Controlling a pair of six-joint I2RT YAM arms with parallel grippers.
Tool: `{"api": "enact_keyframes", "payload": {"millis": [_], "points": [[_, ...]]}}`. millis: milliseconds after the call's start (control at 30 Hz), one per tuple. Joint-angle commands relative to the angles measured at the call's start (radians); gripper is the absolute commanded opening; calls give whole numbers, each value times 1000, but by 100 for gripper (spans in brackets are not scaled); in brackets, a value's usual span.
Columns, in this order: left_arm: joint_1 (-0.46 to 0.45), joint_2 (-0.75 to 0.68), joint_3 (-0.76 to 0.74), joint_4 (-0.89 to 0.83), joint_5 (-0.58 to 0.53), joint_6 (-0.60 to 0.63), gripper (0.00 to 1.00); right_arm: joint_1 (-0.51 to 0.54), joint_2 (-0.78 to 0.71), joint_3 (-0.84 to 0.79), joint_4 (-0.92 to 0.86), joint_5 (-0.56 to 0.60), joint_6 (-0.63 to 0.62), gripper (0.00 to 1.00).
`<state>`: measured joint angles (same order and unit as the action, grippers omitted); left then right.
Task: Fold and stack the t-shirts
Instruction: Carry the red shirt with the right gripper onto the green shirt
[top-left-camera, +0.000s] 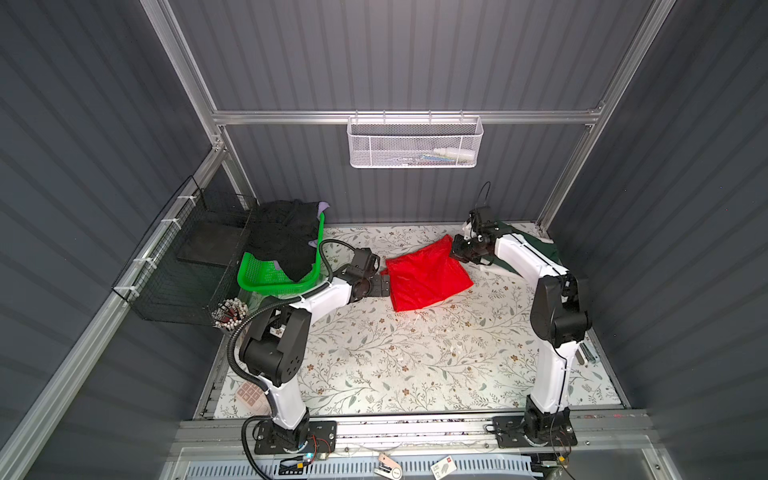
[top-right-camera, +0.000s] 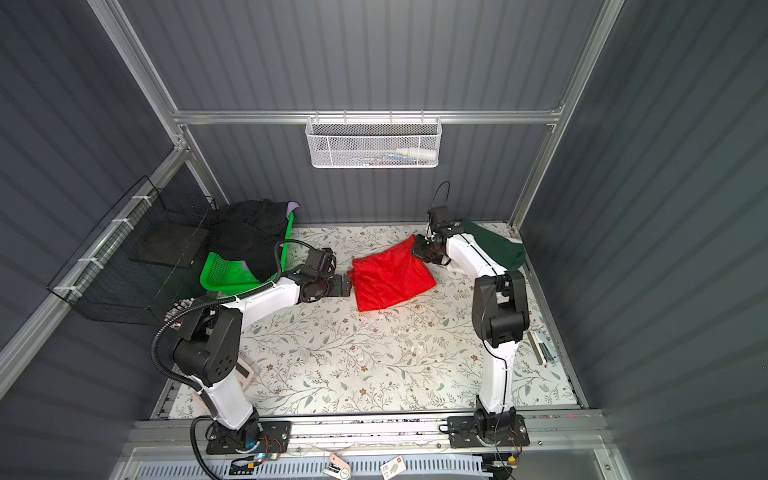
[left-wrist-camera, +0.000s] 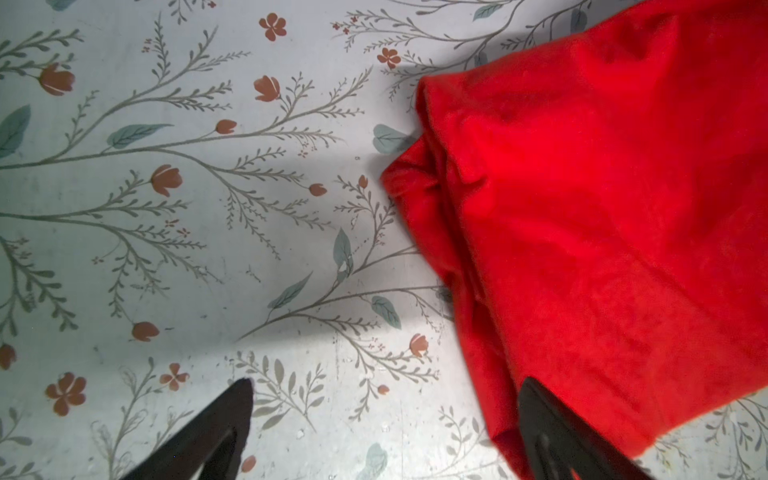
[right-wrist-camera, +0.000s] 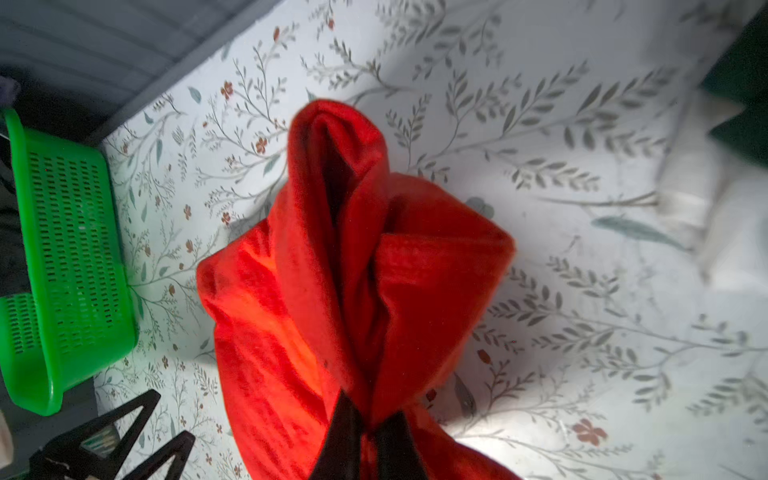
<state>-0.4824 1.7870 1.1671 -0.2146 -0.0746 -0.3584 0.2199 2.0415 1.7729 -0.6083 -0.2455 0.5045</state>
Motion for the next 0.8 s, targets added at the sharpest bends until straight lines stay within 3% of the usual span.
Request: {"api": "enact_keyframes", "payload": {"millis": [0,167,333,767], "points": [[7,-35,-28,38,38,-26,100,-15,-9,120,-83,70,-98,0],[7,-35,-55,63,69,-48,100,-42,98,375,-219,116,-173,0],[7,-45,-75,71,87,-63,100,-95,167,556,-261,106,-161,0],[7,-36,-110,96,125,-87,100,-238,71,540,-229,113,-137,0]]}}
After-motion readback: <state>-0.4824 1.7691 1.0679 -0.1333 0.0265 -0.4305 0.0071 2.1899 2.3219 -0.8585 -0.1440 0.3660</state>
